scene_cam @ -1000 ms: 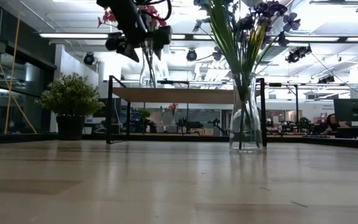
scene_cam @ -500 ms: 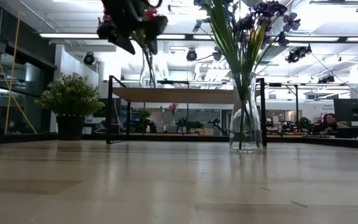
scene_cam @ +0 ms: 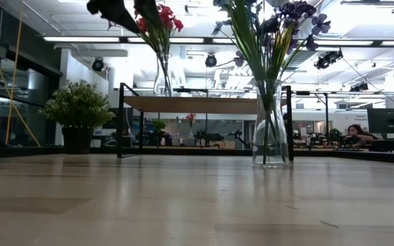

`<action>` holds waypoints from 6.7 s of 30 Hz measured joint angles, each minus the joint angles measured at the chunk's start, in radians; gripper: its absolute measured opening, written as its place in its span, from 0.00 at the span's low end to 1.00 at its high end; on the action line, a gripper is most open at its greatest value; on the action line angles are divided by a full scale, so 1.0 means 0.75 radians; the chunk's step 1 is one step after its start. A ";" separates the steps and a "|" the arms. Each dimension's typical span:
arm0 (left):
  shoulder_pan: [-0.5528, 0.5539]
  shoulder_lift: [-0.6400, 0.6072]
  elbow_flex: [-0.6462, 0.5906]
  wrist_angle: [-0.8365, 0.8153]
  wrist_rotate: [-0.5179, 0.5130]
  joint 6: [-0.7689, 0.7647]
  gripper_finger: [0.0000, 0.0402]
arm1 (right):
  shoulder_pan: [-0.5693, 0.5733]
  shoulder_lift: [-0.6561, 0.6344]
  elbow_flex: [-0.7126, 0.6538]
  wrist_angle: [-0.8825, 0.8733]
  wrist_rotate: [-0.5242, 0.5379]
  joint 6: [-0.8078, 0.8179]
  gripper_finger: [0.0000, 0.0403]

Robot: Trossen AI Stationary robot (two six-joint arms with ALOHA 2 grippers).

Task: Pick and place flowers into a vace then onto a shelf
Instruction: Put the transparent vase with flowers on the shelf

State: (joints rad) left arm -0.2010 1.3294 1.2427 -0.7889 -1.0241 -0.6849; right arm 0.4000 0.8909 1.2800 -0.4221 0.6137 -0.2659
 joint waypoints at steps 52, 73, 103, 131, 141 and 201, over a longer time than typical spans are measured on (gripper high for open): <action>-0.284 -0.026 0.000 -0.175 0.085 -0.008 0.94 | 0.003 -0.494 -0.886 -0.740 -0.494 1.763 0.17; -0.282 -0.026 0.000 -0.174 0.014 -0.408 0.94 | 0.002 -0.577 -1.342 -0.006 -0.307 1.673 0.17; -0.283 -0.093 -0.002 -0.181 0.323 -0.417 0.94 | -0.001 -0.495 -1.684 0.892 -0.083 1.501 0.17; -0.283 -0.093 -0.001 -0.184 0.347 -0.414 0.94 | -0.002 0.393 -1.455 1.347 0.055 1.028 0.17; -0.283 -0.093 0.001 -0.210 0.352 -0.409 0.94 | -0.002 0.444 -1.449 1.361 0.078 1.123 0.17; -0.283 -0.093 0.001 -0.264 0.353 -0.409 0.94 | -0.334 0.450 -1.357 1.347 -0.269 0.977 0.63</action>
State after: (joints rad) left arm -0.4129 1.2598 1.2430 -0.9866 -0.7593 -0.9920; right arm 0.1497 1.2286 0.2623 0.5885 0.4117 0.4670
